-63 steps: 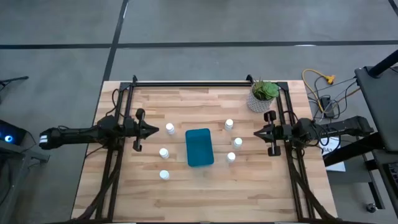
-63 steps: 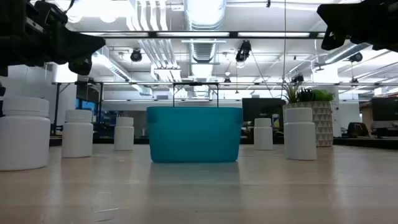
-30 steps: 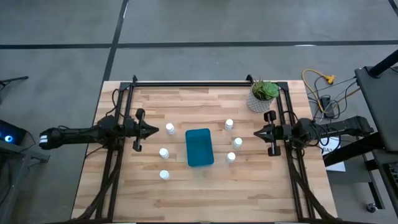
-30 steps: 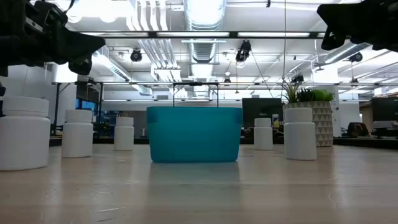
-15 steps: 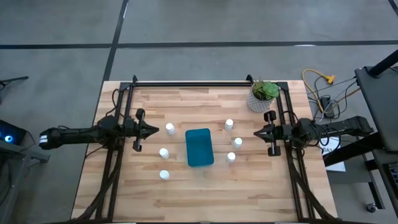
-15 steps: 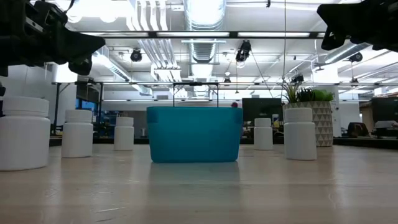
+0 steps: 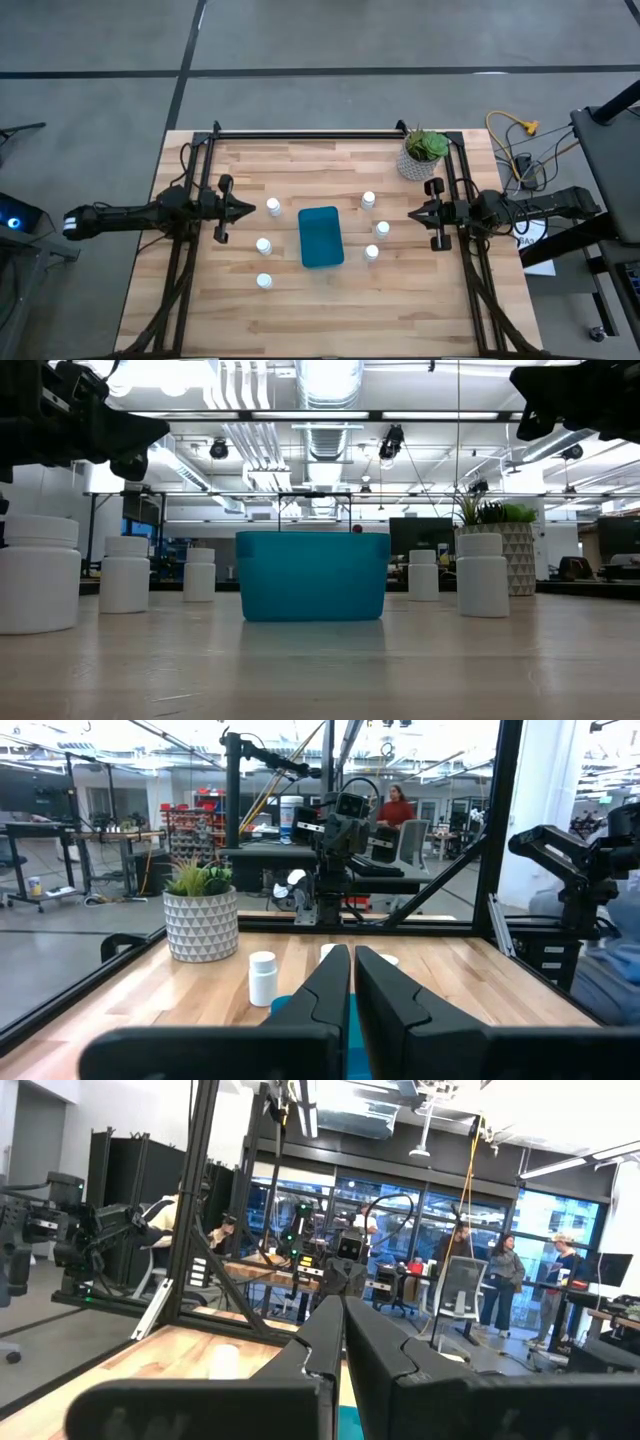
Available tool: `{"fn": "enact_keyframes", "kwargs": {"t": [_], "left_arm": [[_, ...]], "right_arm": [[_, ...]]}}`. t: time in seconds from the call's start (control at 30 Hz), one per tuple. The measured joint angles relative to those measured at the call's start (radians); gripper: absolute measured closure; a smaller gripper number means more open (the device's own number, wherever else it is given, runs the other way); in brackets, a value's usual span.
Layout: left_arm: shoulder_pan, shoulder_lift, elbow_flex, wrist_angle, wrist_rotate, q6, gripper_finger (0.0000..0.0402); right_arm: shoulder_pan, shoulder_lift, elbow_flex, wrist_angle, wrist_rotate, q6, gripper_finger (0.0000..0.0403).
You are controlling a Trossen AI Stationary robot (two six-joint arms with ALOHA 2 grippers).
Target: Pick and place pill bottles into a basket
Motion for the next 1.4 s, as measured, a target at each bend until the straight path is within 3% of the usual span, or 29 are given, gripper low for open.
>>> {"fn": "enact_keyframes", "kwargs": {"t": [1.23,1.4], "left_arm": [[0.000,0.000,0.000,0.011,0.001,0.002,0.0400],[0.000,0.000,0.000,0.014,-0.002,0.001,0.0400]], "right_arm": [[0.000,0.000,0.000,0.001,0.000,0.001,0.0394],[0.000,0.000,0.000,0.003,0.000,0.097,0.0394]]}}
